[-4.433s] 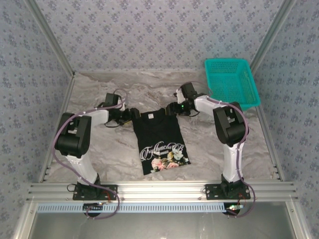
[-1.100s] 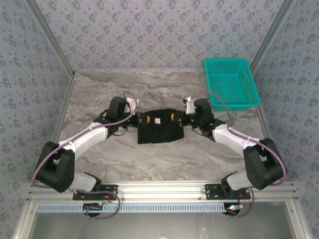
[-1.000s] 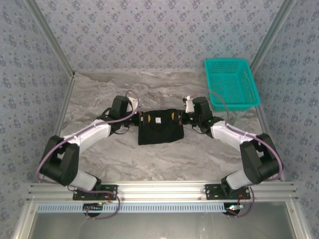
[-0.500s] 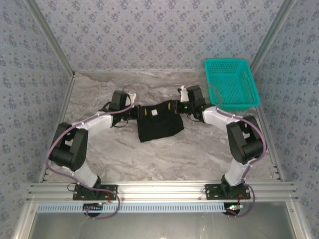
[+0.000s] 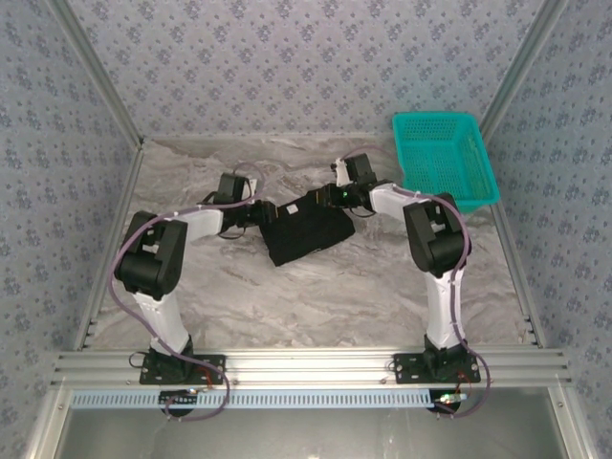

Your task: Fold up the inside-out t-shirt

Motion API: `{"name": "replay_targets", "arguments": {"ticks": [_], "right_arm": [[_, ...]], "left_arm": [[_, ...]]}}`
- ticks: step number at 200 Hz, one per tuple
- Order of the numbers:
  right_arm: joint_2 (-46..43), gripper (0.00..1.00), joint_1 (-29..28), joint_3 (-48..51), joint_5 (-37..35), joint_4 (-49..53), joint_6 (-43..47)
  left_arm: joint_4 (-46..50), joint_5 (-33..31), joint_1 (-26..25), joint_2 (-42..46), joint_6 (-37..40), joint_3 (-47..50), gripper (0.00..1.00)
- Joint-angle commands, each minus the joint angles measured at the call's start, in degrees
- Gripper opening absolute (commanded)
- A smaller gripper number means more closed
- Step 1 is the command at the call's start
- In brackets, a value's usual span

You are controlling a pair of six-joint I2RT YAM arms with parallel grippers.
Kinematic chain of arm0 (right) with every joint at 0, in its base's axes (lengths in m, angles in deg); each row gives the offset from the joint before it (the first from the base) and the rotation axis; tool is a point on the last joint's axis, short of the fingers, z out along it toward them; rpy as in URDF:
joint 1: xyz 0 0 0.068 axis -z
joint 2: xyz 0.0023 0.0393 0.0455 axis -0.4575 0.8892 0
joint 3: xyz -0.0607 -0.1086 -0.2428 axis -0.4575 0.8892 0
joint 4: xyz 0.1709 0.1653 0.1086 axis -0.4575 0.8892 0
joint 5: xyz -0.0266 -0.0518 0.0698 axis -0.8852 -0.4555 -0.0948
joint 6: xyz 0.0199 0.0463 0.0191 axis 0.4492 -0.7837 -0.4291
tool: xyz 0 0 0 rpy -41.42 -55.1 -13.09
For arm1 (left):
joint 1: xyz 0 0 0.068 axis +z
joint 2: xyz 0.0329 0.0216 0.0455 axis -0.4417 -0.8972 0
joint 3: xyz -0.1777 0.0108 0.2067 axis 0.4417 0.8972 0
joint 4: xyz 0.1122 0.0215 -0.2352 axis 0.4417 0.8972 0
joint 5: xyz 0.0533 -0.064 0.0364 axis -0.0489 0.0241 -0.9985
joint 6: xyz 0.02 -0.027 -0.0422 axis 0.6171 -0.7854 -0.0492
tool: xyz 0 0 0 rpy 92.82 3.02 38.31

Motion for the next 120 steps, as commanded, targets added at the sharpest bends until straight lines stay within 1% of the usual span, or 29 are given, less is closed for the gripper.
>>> {"name": "replay_targets", "arguments": {"ticks": [1,24,31,43,70,89,98,106,120], "right_arm": [[0.96,0.36,1.49,-4.46,-2.62,5.77,2.64],[0.21,0.45,2.73,-5.1,-0.83,7.15,2.89],[-0.25,0.47,3.1,-5.3,-0.06,7.85,3.06],[-1.62,0.55,3.77,-5.17,1.24,8.57,3.33],[-5.64,0.65,4.52,-3.96,0.77,10.45,4.32],[-9.27,0.71,4.58,-1.61,-0.8,10.91,4.93],[-11.24,0.74,4.47,0.32,-1.33,9.45,5.1],[-12.91,0.75,4.14,2.15,-1.66,7.97,5.34],[-14.97,0.78,2.98,4.63,-0.57,6.53,5.32]], "left_arm": [[1.05,-3.5,0.16,2.58,0.5,0.36,0.45],[3.48,-6.26,0.44,3.48,0.49,0.21,0.51],[4.03,-6.45,0.67,3.68,0.49,0.11,0.52],[4.11,-6.16,1.02,4.37,0.49,0.39,0.56],[5.22,-7.55,1.3,6.92,0.32,0.66,0.72],[7.44,-10.68,1.3,9.59,-0.63,1.04,0.75],[7.84,-11.69,1.3,11.47,-1.48,2.03,0.76],[7.15,-11.08,1.17,13.31,-2.34,3.43,0.77],[5.17,-7.14,0.33,16.11,-3.68,5.65,0.77]]}}
